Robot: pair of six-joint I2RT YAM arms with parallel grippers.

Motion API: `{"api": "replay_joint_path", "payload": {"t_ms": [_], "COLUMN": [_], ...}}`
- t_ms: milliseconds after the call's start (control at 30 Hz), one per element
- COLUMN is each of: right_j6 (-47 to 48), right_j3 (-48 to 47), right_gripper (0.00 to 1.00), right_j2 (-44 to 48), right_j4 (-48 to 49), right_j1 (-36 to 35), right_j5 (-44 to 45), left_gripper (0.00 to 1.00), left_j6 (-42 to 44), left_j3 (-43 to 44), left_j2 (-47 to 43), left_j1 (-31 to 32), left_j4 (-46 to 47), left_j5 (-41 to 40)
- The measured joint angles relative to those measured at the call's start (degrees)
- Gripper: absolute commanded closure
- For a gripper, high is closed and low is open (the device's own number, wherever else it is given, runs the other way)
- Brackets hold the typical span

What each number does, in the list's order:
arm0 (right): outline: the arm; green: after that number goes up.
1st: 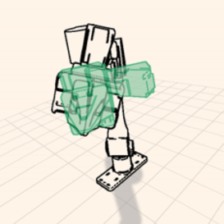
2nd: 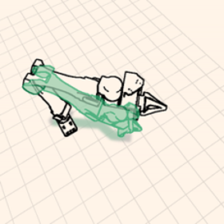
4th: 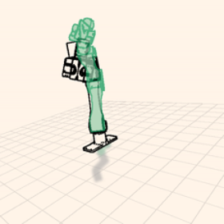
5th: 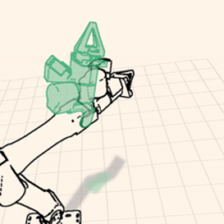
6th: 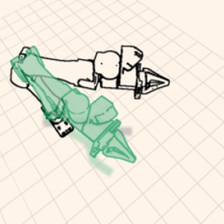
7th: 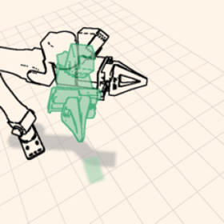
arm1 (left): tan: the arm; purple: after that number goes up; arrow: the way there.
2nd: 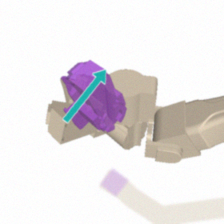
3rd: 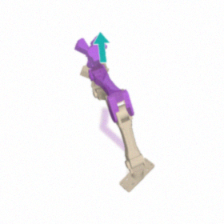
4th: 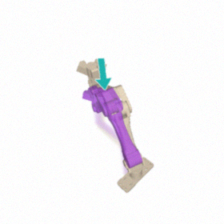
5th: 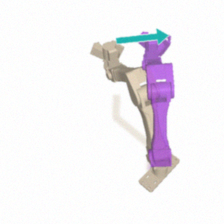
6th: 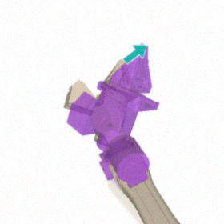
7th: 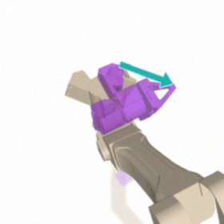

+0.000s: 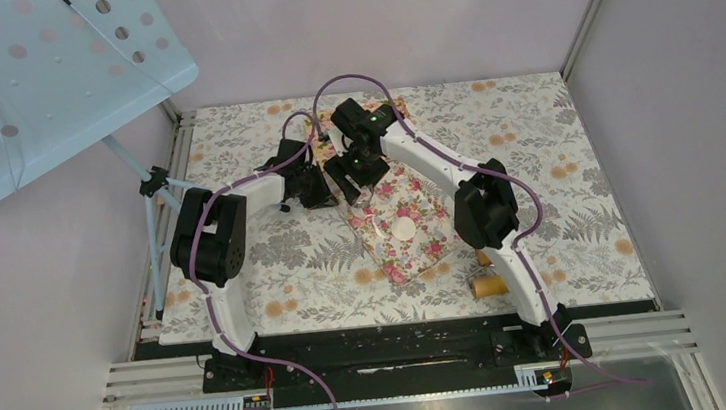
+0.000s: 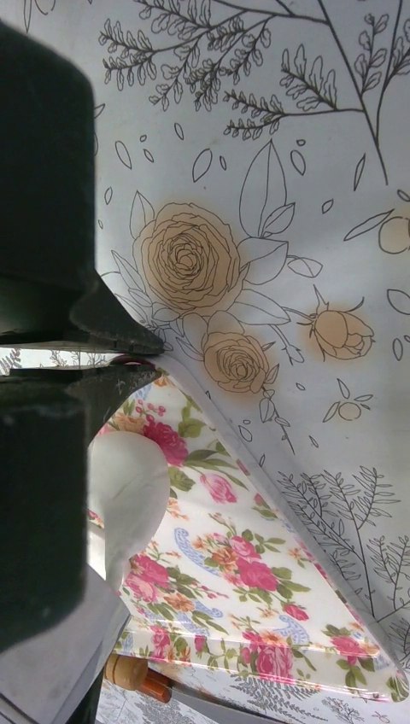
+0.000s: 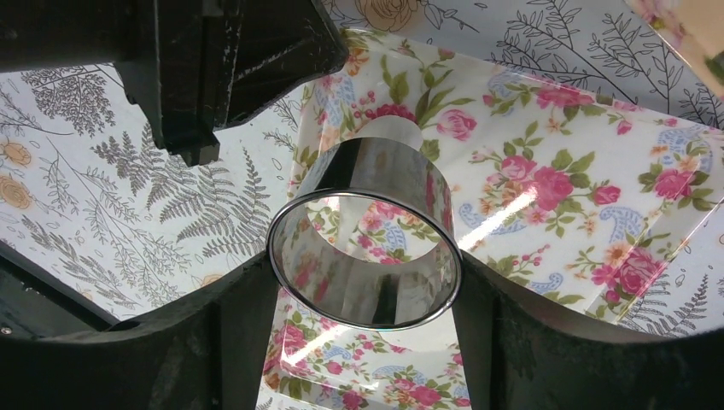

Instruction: Roll out the dumpling wrappers from the dough

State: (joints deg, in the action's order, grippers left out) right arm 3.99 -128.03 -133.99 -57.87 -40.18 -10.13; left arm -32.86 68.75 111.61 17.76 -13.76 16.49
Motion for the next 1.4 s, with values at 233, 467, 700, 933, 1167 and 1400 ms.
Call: {"api": "replay_joint_path", "payload": {"t_ms": [233,467,700,933,1167,1400], "right_j6": [0.13,2.08,4.37,8.9,10.16,10.16], "right_j3": [4.46,6.97,8.96,23.37,27.65,26.51], "right_gripper": [0.95,0.95,0.96,0.97,0.97,0.97], "right_j2": [2.64,8.15,13.25,18.82,18.84,18.45], "right_j4": [2.05,6.58,7.63,6.12,1.55,-2.8], "right_j1": [-0.02,-0.07,-0.09,-2.45,-4.07,-4.28], "right_j5": [2.25,14.27,13.0,8.74,7.67,9.53], "left_gripper": [1.0,1.0,1.0,1.0,1.0,1.0], "left_j6": [0.02,0.02,0.02,0.02,0.04,0.02], "left_j3": [0.0,0.0,0.0,0.0,0.0,0.0], "left_j2": [0.0,0.0,0.0,0.0,0.0,0.09], "left_j1": [0.0,0.11,0.11,0.11,0.11,0.11], "left_j4": [0.02,0.15,0.17,0.17,0.17,0.17], "left_j5": [0.02,0.0,0.0,0.02,0.02,0.02]}}
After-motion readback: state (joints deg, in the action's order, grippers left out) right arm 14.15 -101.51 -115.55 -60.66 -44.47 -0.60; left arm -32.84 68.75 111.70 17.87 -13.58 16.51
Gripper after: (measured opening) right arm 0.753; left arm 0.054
